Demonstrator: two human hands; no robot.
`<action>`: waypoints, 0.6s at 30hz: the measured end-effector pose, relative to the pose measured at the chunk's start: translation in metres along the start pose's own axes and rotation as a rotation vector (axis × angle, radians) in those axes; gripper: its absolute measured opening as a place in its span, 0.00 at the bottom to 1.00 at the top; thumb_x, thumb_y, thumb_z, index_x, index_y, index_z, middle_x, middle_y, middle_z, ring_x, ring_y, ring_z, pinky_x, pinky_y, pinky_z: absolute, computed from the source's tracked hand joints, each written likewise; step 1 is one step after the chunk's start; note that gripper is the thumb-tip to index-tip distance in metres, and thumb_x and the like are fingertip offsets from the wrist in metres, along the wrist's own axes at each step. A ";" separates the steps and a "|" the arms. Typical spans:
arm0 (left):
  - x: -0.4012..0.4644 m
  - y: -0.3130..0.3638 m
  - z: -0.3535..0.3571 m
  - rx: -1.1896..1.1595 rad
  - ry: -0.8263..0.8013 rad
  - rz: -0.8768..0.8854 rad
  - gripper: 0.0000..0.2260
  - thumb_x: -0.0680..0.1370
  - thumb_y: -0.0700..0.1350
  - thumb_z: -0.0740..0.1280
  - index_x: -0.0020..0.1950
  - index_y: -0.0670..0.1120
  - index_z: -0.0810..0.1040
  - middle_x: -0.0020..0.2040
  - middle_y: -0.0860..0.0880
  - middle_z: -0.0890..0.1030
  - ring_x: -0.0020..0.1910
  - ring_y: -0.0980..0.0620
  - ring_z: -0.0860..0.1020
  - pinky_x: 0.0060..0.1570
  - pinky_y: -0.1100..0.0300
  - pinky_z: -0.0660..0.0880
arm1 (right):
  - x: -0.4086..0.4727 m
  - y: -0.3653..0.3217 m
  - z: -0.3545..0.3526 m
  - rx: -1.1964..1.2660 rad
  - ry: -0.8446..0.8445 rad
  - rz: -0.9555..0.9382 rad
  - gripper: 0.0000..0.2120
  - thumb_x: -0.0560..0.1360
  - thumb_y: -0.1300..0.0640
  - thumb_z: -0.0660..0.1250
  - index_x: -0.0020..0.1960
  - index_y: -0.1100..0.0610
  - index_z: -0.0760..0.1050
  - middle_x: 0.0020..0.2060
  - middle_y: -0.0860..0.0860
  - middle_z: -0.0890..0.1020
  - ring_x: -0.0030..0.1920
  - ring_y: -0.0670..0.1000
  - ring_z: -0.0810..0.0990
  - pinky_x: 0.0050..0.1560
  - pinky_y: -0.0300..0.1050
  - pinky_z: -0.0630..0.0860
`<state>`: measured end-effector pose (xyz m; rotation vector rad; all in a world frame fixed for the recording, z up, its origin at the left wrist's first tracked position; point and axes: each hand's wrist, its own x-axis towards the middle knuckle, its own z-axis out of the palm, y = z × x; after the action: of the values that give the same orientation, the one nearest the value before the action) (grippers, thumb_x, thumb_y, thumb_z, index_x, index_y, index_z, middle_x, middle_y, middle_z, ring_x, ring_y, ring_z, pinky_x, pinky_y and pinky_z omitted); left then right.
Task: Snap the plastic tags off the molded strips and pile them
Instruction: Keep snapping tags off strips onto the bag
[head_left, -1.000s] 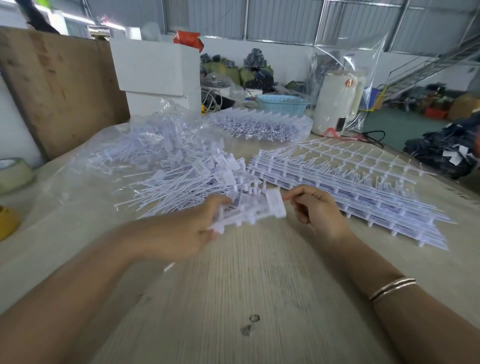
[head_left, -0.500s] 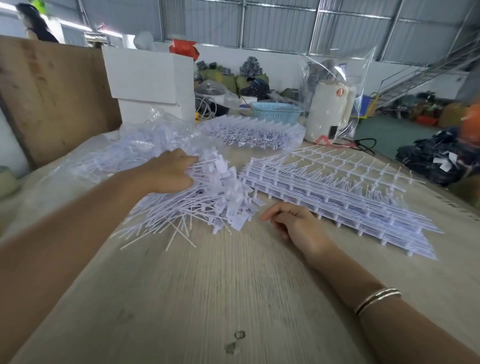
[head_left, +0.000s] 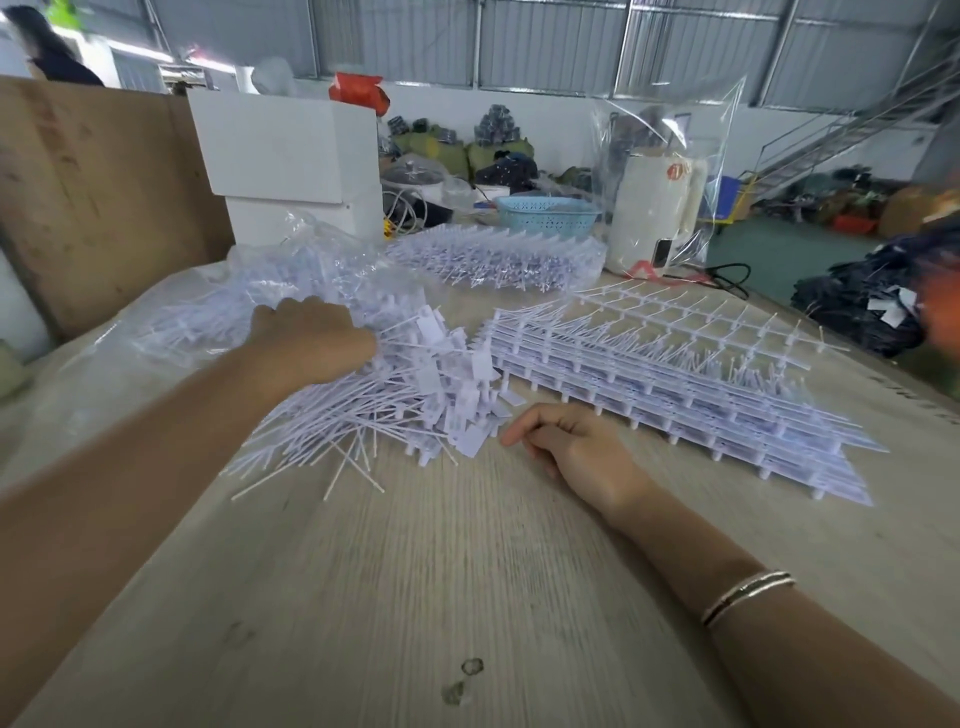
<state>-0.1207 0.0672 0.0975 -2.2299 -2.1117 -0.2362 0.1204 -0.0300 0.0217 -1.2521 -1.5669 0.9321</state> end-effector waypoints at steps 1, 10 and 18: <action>-0.006 0.004 0.002 0.000 0.056 0.056 0.25 0.76 0.54 0.56 0.72 0.49 0.65 0.71 0.43 0.66 0.69 0.41 0.64 0.66 0.47 0.57 | 0.000 0.000 0.001 -0.011 -0.005 -0.003 0.20 0.76 0.70 0.55 0.38 0.55 0.80 0.24 0.43 0.72 0.25 0.45 0.65 0.27 0.33 0.63; -0.049 0.033 0.051 0.258 0.203 0.634 0.26 0.78 0.63 0.44 0.75 0.61 0.39 0.77 0.50 0.36 0.73 0.49 0.31 0.68 0.48 0.29 | -0.003 -0.003 0.004 -0.117 -0.043 -0.016 0.19 0.76 0.68 0.56 0.38 0.52 0.80 0.28 0.45 0.75 0.21 0.41 0.65 0.24 0.31 0.62; -0.061 0.038 0.046 0.235 0.532 0.647 0.15 0.68 0.46 0.74 0.54 0.50 0.82 0.55 0.44 0.80 0.61 0.41 0.75 0.56 0.45 0.63 | -0.014 -0.009 0.015 -0.617 -0.114 -0.093 0.16 0.65 0.31 0.62 0.34 0.44 0.71 0.29 0.41 0.75 0.30 0.39 0.72 0.33 0.37 0.66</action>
<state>-0.0827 0.0117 0.0455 -2.2377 -1.0444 -0.4446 0.1050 -0.0462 0.0227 -1.5390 -2.0766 0.4719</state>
